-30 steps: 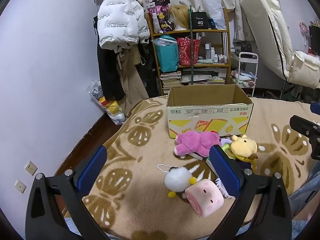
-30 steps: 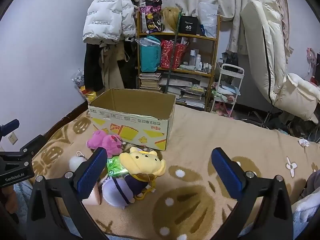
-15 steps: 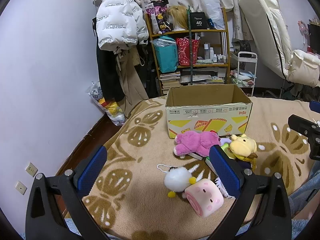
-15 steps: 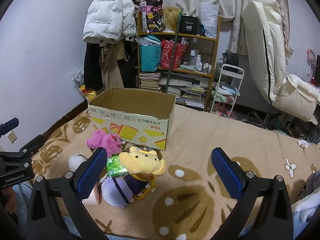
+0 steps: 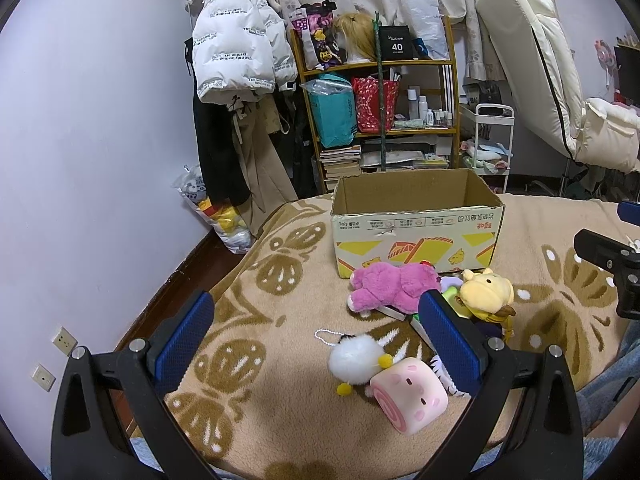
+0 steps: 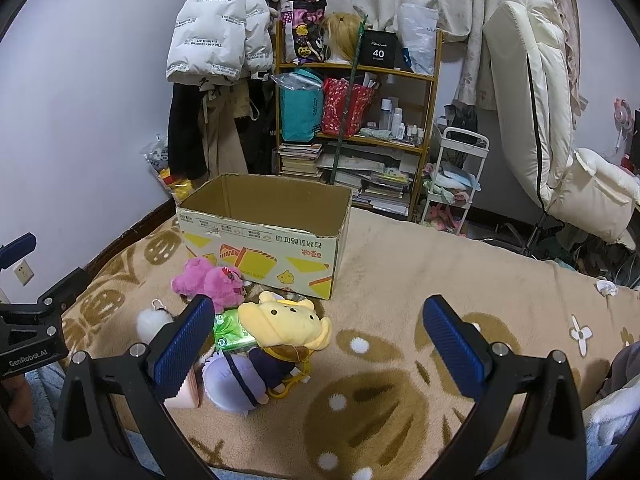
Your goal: Organize soft objects
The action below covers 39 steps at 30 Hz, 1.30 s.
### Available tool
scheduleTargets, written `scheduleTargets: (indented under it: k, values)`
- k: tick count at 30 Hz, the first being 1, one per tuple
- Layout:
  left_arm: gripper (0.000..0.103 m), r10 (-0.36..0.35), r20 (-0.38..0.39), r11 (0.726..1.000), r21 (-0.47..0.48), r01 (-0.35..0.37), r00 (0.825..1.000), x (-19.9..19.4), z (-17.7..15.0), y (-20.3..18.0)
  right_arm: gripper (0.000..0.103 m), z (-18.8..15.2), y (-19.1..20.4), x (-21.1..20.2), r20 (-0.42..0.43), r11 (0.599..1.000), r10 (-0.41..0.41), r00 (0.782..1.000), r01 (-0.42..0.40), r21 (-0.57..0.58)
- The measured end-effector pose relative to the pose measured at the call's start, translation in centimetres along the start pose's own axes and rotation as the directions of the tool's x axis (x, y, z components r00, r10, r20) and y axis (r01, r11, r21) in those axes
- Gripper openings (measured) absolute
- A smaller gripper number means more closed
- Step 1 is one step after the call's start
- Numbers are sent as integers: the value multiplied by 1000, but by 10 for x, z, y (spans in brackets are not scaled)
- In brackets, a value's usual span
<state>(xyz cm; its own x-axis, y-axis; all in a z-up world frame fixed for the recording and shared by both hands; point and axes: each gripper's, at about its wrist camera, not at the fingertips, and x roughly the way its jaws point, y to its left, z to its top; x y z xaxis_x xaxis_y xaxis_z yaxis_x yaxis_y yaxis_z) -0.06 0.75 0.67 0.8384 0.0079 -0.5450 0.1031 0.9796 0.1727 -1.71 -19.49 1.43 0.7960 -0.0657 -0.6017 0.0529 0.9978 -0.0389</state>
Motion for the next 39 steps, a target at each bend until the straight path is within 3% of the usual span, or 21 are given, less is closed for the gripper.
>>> scheduleTargets:
  k: [39]
  values:
    - [101, 2, 2, 1000, -1, -2, 1000, -2, 1, 1, 103, -6, 8, 6, -11, 1000, -1, 1000, 1, -14]
